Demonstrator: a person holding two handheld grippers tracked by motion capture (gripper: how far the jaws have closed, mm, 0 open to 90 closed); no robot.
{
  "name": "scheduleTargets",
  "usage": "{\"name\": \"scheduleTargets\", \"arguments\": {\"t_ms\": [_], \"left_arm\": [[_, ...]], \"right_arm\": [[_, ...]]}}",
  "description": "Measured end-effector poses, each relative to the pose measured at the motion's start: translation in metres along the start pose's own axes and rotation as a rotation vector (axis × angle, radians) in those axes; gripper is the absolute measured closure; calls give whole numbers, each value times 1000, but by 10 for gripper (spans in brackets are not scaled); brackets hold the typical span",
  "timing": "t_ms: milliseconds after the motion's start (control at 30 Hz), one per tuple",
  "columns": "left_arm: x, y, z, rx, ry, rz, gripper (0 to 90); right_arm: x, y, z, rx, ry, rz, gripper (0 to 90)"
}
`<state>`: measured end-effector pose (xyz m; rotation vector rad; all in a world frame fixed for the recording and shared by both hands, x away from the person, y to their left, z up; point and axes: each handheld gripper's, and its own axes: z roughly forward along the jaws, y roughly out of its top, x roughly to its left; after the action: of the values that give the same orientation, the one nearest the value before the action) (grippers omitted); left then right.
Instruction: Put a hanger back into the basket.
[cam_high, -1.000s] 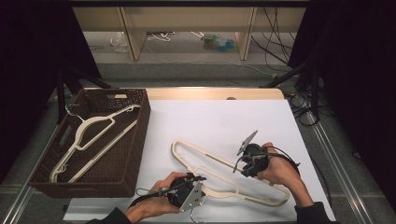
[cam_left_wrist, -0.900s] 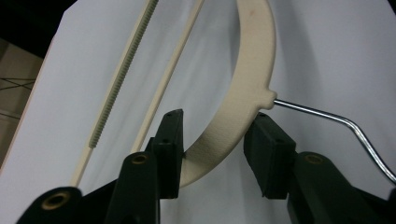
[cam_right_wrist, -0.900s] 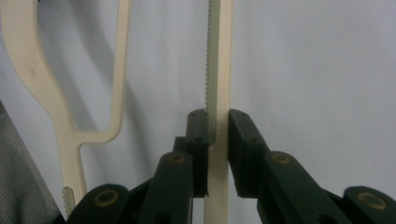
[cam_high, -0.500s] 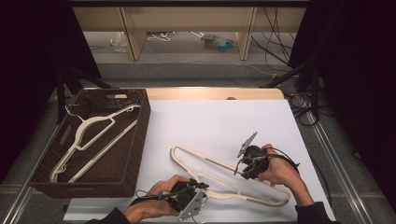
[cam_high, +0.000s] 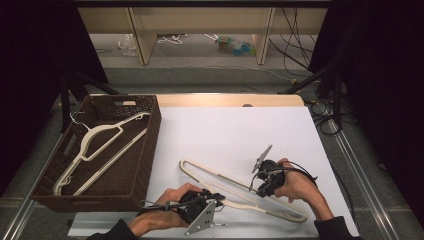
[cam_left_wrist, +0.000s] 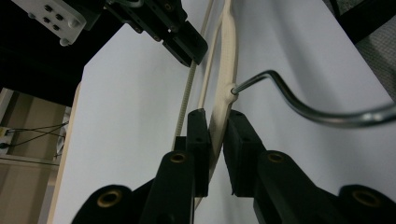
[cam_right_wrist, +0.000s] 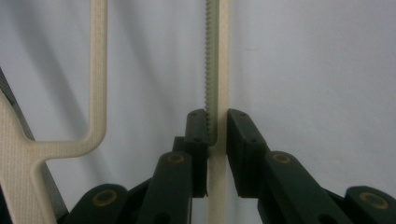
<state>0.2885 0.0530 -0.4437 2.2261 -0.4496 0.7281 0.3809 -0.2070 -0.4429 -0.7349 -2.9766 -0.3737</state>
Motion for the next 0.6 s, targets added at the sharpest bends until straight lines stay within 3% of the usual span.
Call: {"name": "scheduleTargets", "arguments": {"t_ms": [67, 133, 233, 333, 367, 433, 467, 533, 600], "left_arm": [[2, 1, -1, 1, -2, 6, 815], [4, 2, -3, 0, -4, 6, 820], [8, 2, -6, -8, 3, -16, 826], [16, 3, -9, -14, 23, -34, 832], [18, 2, -9, -16, 15, -66, 834], [28, 3, -9, -39, 24, -43, 836], [34, 3, -11, -26, 36, -50, 836], [37, 2, -14, 11, 66, -125, 841], [45, 2, -16, 27, 77, -161, 846]], "right_arm": [[-1, 0, -1, -13, 5, 3, 765], [-1, 0, -5, -54, 1, 44, 705], [-3, -3, -19, -129, -37, 98, 598], [-4, -6, -36, -203, -90, 142, 547], [-3, -7, -42, -227, -109, 156, 541], [-2, -10, -55, -275, -128, 179, 510], [-2, -11, -60, -297, -139, 190, 501], [-1, -15, -76, -354, -165, 218, 454], [-1, -19, -85, -414, -206, 236, 434]]}}
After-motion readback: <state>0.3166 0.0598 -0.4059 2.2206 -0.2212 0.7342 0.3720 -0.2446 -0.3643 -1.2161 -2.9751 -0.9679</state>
